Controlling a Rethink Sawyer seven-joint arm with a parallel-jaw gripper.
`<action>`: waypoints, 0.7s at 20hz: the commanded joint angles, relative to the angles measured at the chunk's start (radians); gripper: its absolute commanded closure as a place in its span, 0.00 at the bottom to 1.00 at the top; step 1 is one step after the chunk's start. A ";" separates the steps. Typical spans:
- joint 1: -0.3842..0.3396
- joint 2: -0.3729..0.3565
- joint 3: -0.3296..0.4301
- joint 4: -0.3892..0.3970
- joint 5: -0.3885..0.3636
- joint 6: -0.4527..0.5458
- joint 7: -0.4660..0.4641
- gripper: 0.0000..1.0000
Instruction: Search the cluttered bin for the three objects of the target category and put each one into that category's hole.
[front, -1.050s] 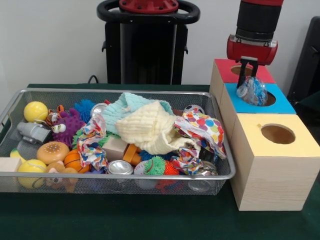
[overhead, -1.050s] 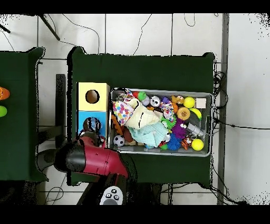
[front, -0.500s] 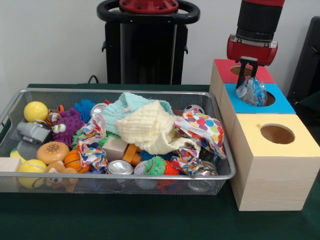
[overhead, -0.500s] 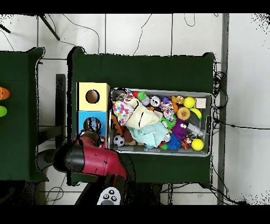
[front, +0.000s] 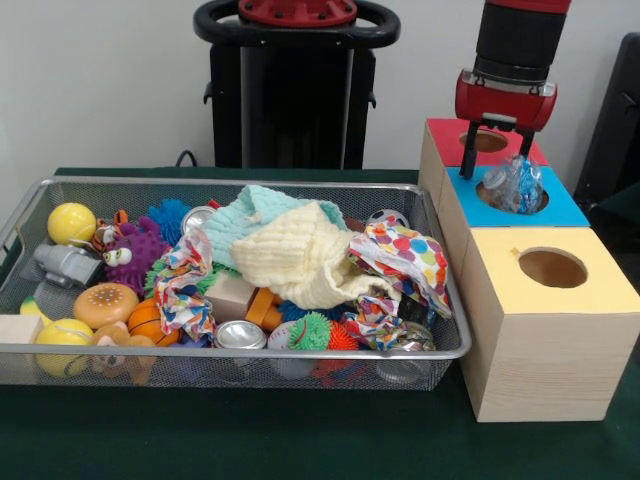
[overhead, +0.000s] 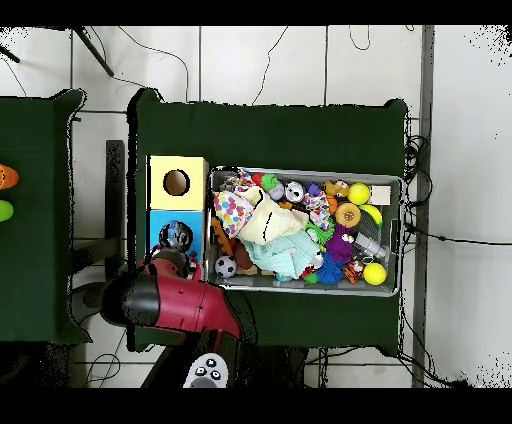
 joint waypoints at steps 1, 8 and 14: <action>-0.072 0.070 0.062 -0.005 -0.007 -0.029 0.164 0.00; -0.115 0.039 0.095 0.008 -0.012 -0.010 0.145 0.00; -0.058 -0.118 -0.004 -0.028 -0.029 0.256 0.147 0.00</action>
